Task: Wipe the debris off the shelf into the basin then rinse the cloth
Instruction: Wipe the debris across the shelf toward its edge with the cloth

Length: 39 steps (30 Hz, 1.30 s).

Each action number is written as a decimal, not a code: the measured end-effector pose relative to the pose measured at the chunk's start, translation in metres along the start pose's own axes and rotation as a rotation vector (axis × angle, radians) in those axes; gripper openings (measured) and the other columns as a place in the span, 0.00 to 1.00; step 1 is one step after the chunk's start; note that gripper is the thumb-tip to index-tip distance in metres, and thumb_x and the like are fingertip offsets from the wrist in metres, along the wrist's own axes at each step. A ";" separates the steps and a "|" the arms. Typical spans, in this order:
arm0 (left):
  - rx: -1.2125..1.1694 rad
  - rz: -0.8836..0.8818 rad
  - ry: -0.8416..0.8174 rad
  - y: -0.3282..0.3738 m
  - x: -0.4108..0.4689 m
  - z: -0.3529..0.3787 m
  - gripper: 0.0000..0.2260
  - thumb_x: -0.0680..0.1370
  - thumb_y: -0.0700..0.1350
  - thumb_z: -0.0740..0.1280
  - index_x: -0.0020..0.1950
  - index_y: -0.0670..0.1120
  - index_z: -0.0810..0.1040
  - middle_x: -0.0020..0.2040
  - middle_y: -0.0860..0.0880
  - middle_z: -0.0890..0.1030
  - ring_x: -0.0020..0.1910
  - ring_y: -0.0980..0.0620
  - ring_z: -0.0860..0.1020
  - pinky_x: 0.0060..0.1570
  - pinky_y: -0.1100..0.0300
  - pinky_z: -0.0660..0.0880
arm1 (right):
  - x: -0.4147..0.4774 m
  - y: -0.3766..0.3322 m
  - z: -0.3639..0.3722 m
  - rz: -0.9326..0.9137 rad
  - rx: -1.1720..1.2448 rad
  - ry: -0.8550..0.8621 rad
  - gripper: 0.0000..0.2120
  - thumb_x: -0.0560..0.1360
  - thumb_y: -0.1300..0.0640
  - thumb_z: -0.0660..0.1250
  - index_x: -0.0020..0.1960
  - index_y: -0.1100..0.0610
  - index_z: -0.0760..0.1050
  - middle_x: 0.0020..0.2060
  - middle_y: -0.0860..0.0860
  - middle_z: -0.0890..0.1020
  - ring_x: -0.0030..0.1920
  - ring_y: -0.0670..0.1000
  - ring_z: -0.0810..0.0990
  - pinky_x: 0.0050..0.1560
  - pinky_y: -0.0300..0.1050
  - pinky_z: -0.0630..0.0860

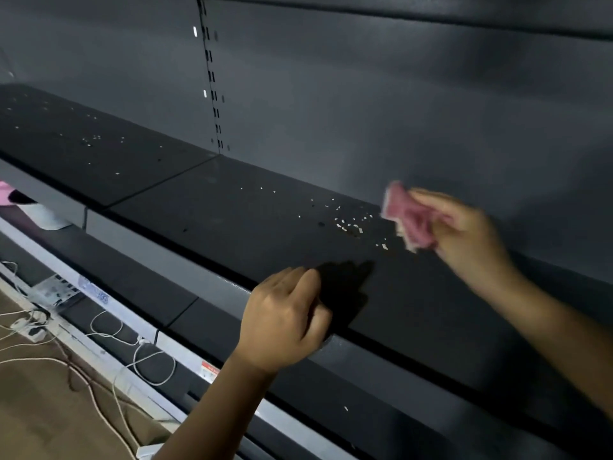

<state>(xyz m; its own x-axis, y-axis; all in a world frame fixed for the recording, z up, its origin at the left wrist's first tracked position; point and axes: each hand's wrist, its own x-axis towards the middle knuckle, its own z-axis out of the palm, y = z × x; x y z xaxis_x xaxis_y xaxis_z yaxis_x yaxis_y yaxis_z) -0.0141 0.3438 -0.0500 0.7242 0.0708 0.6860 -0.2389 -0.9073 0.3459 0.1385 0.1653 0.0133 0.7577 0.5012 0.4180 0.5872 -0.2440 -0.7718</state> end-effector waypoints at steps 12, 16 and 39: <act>-0.001 0.141 -0.009 -0.010 0.000 0.005 0.06 0.66 0.43 0.60 0.30 0.45 0.66 0.27 0.48 0.68 0.26 0.48 0.66 0.27 0.59 0.60 | -0.047 0.036 0.018 0.198 -0.693 -0.090 0.11 0.71 0.72 0.58 0.52 0.65 0.73 0.57 0.50 0.75 0.59 0.49 0.75 0.61 0.27 0.64; -0.053 0.280 -0.126 -0.019 0.002 -0.004 0.05 0.66 0.46 0.63 0.32 0.47 0.70 0.29 0.48 0.71 0.27 0.47 0.69 0.26 0.58 0.64 | 0.018 0.011 0.101 0.233 -0.747 -0.068 0.14 0.72 0.68 0.60 0.56 0.61 0.74 0.66 0.53 0.71 0.65 0.56 0.71 0.66 0.47 0.67; -0.038 0.096 -0.391 -0.122 0.036 -0.051 0.08 0.68 0.49 0.58 0.31 0.51 0.61 0.23 0.52 0.70 0.19 0.52 0.68 0.20 0.63 0.54 | 0.081 0.008 0.132 0.653 -0.961 0.046 0.16 0.78 0.63 0.54 0.64 0.66 0.65 0.60 0.64 0.76 0.58 0.66 0.76 0.55 0.60 0.76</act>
<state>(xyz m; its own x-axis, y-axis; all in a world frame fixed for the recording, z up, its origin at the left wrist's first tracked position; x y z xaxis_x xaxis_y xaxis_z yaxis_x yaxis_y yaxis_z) 0.0077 0.4785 -0.0350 0.8872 -0.1831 0.4236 -0.3360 -0.8855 0.3210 0.1669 0.3137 -0.0224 0.9940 0.0220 0.1075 0.0406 -0.9840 -0.1738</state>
